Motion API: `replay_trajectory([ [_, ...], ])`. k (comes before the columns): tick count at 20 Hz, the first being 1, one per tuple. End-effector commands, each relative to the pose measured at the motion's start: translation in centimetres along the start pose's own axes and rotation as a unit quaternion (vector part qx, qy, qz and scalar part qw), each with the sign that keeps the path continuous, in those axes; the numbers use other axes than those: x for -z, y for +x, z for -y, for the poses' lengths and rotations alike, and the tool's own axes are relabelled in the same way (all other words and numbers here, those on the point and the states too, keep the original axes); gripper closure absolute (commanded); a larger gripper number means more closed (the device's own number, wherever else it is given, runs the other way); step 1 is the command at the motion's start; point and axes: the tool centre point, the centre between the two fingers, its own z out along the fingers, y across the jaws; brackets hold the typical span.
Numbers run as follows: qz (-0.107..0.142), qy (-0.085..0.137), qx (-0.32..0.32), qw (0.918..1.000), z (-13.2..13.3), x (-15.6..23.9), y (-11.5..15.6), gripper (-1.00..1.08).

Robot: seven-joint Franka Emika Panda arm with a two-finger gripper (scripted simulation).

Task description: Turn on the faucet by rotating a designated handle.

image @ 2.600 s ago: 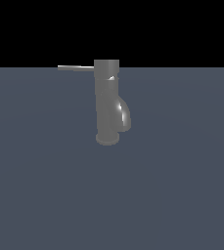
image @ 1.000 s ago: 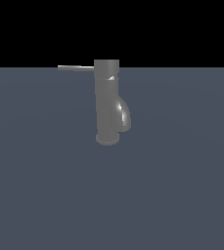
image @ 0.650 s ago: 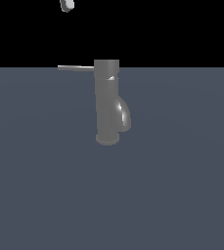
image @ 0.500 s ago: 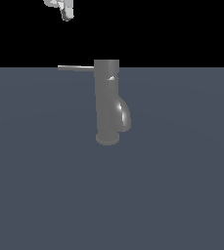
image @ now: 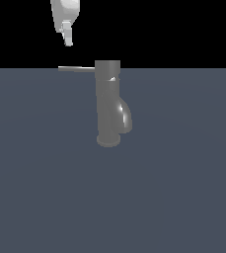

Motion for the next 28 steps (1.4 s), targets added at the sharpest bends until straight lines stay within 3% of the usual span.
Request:
replay_trajectory([
  [1, 0.004, 0.001, -0.029, 0.9996, 1.2, -1.3, -0.1, 1.08],
  [15, 0.019, 0.001, -0.128, 0.9916, 4.9, -6.2, -0.6, 1.08],
  [28, 0.021, 0.000, -0.135, 0.9907, 4.1, -6.6, -0.9, 1.08],
])
